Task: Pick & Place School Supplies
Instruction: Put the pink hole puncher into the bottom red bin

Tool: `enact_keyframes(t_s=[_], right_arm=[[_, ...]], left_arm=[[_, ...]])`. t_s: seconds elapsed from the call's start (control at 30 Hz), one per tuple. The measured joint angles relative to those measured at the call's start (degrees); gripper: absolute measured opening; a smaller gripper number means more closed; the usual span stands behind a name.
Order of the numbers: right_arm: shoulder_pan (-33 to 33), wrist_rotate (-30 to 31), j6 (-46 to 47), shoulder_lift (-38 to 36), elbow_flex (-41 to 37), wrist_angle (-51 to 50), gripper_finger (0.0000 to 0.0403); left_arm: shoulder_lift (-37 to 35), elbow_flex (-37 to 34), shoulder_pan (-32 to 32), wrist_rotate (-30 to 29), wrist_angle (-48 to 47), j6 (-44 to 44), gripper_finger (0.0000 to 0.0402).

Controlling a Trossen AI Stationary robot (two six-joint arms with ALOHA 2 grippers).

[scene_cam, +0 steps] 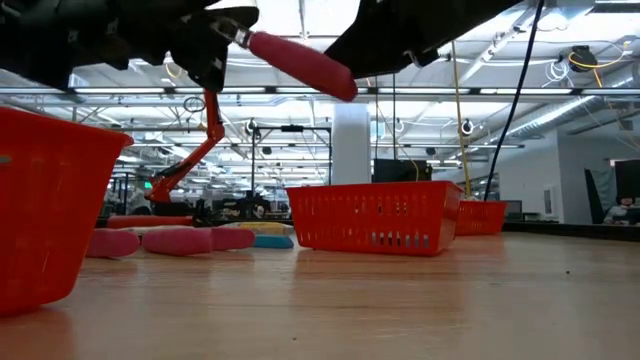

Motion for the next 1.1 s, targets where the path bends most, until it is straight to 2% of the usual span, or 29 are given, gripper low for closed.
enact_keyframes(t_s=[0.23, 0.37, 0.5, 0.63, 0.73, 0.87, 1.1], right_arm=[[-2.1, 3.9, 0.4, 0.0, 0.0, -1.2, 0.0032], [-3.0, 7.5, 0.1, 0.0, 0.0, -1.1, 0.0032], [-5.0, 10.0, 1.0, 0.0, 0.0, -1.7, 0.0032], [-6.4, 10.4, 2.0, 0.0, 0.0, -2.6, 0.0032], [-6.6, 14.0, -0.1, 0.0, 0.0, -0.6, 0.0032], [-6.5, 19.0, -7.0, 0.0, 0.0, 6.3, 0.0032], [-6.2, 19.2, -15.1, 0.0, 0.0, 16.3, 0.0032]], left_arm=[[-3.8, 0.0, 0.1, -3.4, -2.8, 2.0, 0.0152], [-7.6, 0.0, 0.2, -6.4, -7.6, 3.3, 0.0152], [-12.9, -0.1, -0.6, -5.7, -13.8, 4.5, 0.0152], [-18.9, -0.1, -2.2, -9.7, -18.3, 5.9, 0.0152], [-21.3, -0.1, -3.6, -12.7, -21.8, 5.9, 0.0152], [-20.7, -0.1, -5.0, -17.3, -23.6, 5.2, 0.0152], [-16.7, -0.1, -4.7, -22.5, -20.5, 4.5, 0.0152]])
